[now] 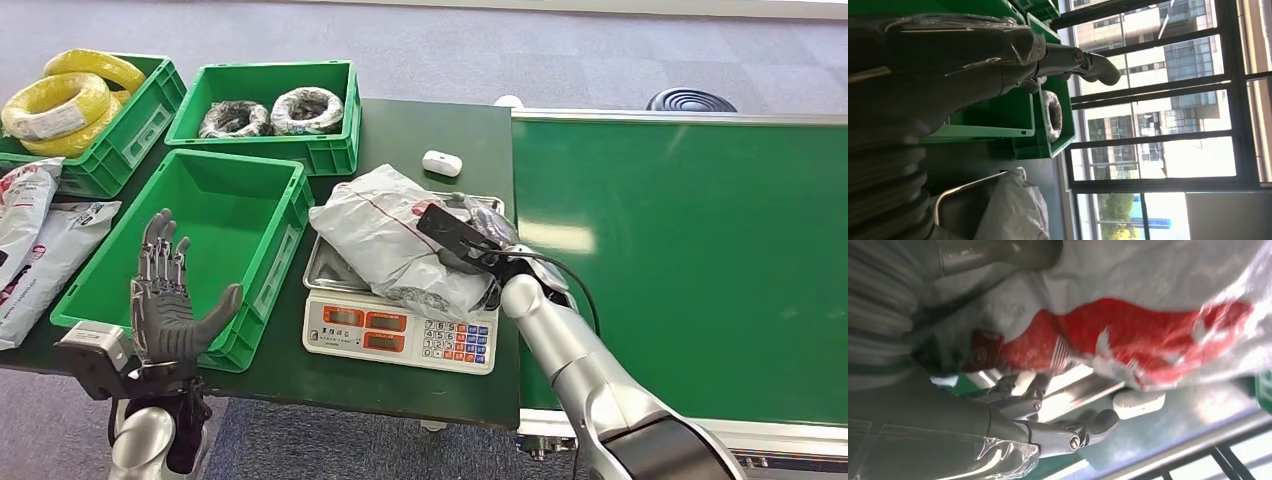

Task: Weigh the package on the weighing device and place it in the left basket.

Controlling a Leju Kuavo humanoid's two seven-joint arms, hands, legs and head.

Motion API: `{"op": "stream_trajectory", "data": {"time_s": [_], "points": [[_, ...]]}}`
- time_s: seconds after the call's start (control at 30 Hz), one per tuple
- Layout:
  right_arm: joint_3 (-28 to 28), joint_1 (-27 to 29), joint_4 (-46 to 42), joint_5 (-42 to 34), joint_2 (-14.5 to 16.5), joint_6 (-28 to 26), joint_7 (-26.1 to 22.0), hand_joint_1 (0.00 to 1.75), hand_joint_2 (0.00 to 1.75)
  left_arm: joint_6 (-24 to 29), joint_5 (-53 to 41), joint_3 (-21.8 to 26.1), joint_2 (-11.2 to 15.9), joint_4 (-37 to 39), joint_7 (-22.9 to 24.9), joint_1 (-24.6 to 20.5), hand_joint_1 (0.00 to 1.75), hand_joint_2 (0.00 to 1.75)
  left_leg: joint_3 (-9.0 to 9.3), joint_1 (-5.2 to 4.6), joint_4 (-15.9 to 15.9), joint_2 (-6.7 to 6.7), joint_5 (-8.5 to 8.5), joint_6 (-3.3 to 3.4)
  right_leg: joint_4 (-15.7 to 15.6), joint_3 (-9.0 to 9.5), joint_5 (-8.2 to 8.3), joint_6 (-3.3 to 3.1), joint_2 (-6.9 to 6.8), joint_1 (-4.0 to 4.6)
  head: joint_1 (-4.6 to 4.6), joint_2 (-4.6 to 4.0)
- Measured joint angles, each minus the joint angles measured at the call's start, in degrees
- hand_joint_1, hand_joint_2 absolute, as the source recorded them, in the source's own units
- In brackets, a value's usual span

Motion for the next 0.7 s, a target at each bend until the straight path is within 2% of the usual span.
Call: {"op": "stream_trajectory", "data": {"time_s": [0.17,0.4,0.53,0.7], "points": [[-4.78,2.4,-1.96,-3.4,-2.0,-7.81,-7.95,0.0,1.75,1.07,-5.28,-0.12,0.6,0.45,1.94,-0.12,0.0,1.75,0.02,0.0,0.02,-0.03,0.01,0.01,0.0,0.01,0.02,0.01,-0.04,0.0,-0.01,-0.01],[-12.34,9.05,-13.52,-11.27,-5.65,-9.96,-15.93,0.0,1.75,2.37,-10.97,-2.24,2.07,5.61,2.64,-4.61,0.0,1.75,-0.01,0.0,0.03,-0.18,0.01,0.01,0.0,-0.01,0.02,0.02,-0.12,-0.01,-0.02,0.0],[-16.38,15.34,-23.57,-16.31,-8.16,-10.14,-18.31,0.0,1.75,4.11,-14.17,-5.0,3.08,9.59,4.25,-9.56,0.0,1.75,-0.05,0.0,0.04,-0.28,0.01,0.01,-0.01,-0.02,0.02,0.02,-0.21,-0.02,-0.01,0.0],[-20.95,26.97,-38.88,-21.3,-9.32,-12.35,-20.61,0.0,1.75,5.47,-20.15,-10.04,3.33,15.46,7.89,-16.33,0.0,1.75,-0.07,-0.01,0.04,-0.29,-0.01,0.01,-0.02,-0.06,0.01,0.02,-0.21,-0.03,-0.04,0.0]]}}
